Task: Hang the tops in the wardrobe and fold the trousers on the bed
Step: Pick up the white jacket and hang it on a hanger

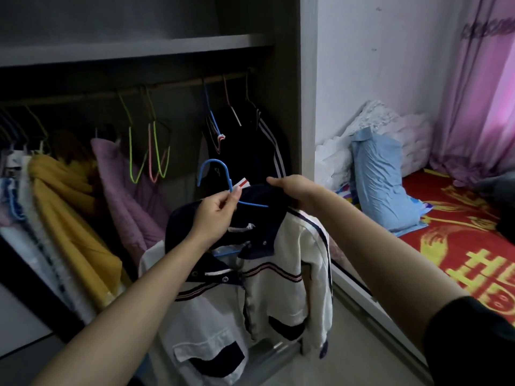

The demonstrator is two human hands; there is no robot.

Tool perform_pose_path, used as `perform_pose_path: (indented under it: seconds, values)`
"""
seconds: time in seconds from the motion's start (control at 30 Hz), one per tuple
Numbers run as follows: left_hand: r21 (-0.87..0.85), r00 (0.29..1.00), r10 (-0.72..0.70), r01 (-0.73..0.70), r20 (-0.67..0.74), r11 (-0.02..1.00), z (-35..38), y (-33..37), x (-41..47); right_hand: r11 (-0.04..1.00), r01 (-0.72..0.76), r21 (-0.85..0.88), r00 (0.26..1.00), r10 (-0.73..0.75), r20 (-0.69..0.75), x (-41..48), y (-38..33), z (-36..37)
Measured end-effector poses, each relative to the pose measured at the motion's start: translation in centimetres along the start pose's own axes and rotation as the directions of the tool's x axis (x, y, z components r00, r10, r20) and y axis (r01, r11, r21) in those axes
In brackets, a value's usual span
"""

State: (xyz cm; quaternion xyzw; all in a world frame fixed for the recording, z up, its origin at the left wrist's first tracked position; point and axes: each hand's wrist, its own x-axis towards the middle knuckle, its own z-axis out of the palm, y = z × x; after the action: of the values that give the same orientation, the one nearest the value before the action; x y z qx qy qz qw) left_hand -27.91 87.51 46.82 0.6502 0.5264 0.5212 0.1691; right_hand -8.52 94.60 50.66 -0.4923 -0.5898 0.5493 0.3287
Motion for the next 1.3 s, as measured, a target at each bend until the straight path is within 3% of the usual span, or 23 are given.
perform_pose_path:
  seconds: [0.03, 0.07, 0.13, 0.23, 0.37, 0.53, 0.77, 0.8, 0.9, 0.97, 1.3]
  values:
    - [-0.005, 1.0, 0.012, -0.012, 0.0, 1.0, -0.5, 0.1, -0.1, 0.99, -0.024, 0.136, 0.997, 0.014, 0.07, 0.2, -0.1, 0.3]
    - [0.0, 1.0, 0.021, -0.021, 0.001, 1.0, -1.0, 0.3, 0.0, 0.989, -0.02, 0.145, 0.993, 0.003, 0.12, 0.4, -0.1, 0.8]
    - [0.017, 1.0, 0.027, -0.027, -0.01, 0.999, -1.8, 0.7, 0.2, 0.995, 0.048, -0.089, 0.991, -0.037, 0.125, 0.9, -0.2, 2.2]
    - [0.003, 0.999, -0.027, 0.027, -0.045, 1.0, -3.3, -0.2, 0.2, 0.849, 0.168, -0.501, 0.985, -0.166, 0.048, 1.5, -0.1, 3.3]
    - [-0.055, 0.991, -0.117, 0.113, -0.072, 0.992, -5.5, -1.6, 0.7, 0.75, 0.394, -0.531, 0.908, -0.406, 0.101, -0.4, 1.5, 3.6]
    - [-0.109, 0.975, -0.178, 0.164, -0.131, 0.98, -7.8, -1.6, 2.8, 0.595, 0.495, -0.633, 0.865, -0.406, 0.294, -2.9, 1.6, 4.7]
    - [-0.06, 0.987, -0.14, 0.135, -0.077, 0.989, -10.3, -1.2, 4.8, 0.807, 0.52, -0.281, 0.843, -0.432, 0.32, -5.2, -2.0, 6.2]
    - [0.022, 0.988, -0.12, 0.123, -0.094, 0.992, -11.1, -1.6, 5.0, 0.824, 0.501, -0.264, 0.852, -0.415, 0.319, -5.6, -2.2, 6.3]
    - [0.486, 0.995, 0.041, 0.007, -0.089, 0.874, -14.1, -4.2, 5.8, 0.837, 0.458, -0.299, 0.877, -0.372, 0.303, -6.4, -2.2, 6.2]
    - [0.636, 0.999, 0.03, -0.006, -0.026, 0.771, -16.0, -5.9, 6.6, 0.836, 0.447, -0.318, 0.888, -0.372, 0.27, -6.5, -2.0, 6.5]
    - [0.721, 1.0, 0.01, -0.027, 0.028, 0.692, -16.8, -8.7, 11.0, 0.73, 0.322, -0.603, 0.921, -0.388, 0.021, -1.1, -2.5, 8.5]
